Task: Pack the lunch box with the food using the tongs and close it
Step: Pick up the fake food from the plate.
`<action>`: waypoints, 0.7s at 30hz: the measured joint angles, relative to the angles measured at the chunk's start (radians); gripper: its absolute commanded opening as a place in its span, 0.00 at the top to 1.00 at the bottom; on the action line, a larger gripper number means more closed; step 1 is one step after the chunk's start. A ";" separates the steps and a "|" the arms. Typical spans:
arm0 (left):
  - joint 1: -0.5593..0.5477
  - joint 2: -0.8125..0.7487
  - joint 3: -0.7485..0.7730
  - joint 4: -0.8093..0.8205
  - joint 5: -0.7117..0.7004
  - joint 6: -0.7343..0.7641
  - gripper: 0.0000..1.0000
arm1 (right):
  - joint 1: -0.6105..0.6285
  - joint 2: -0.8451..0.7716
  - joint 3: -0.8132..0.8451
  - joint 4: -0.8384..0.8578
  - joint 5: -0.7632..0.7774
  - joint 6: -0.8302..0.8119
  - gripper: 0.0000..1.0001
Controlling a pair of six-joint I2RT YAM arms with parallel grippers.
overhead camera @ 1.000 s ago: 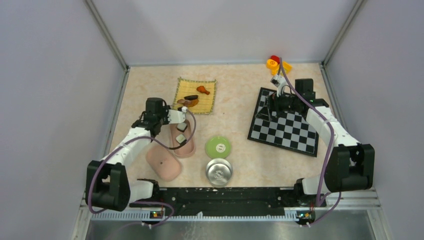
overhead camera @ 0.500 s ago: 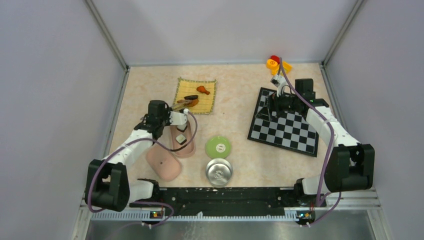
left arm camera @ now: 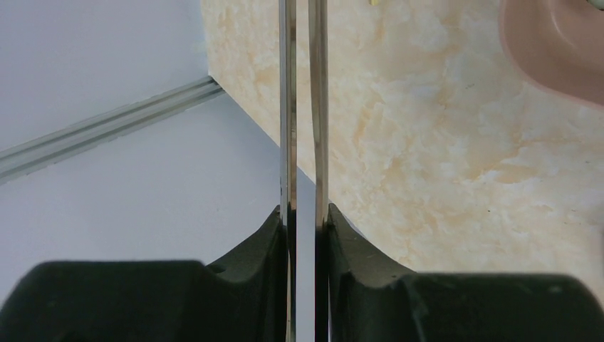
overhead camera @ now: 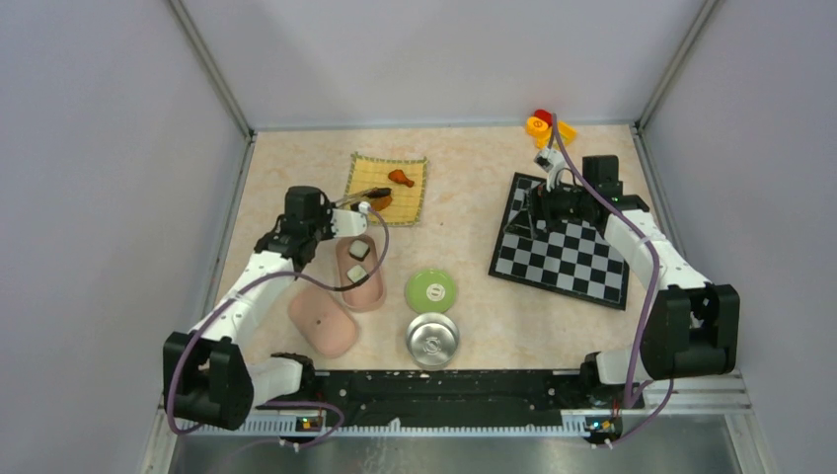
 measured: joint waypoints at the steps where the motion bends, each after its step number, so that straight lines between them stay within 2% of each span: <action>1: 0.000 -0.002 0.014 -0.017 0.003 -0.008 1.00 | 0.000 0.000 0.000 0.000 0.000 0.000 0.15; 12: -0.018 -0.013 0.317 -0.347 0.165 -0.186 1.00 | 0.000 0.000 0.000 0.001 0.000 0.011 0.14; 17: -0.106 -0.047 0.417 -0.549 0.286 -0.270 1.00 | -0.006 0.000 0.000 0.003 0.000 0.020 0.07; 21: -0.186 -0.089 0.437 -0.690 0.378 -0.327 1.00 | -0.016 0.000 0.000 0.003 0.002 0.024 0.03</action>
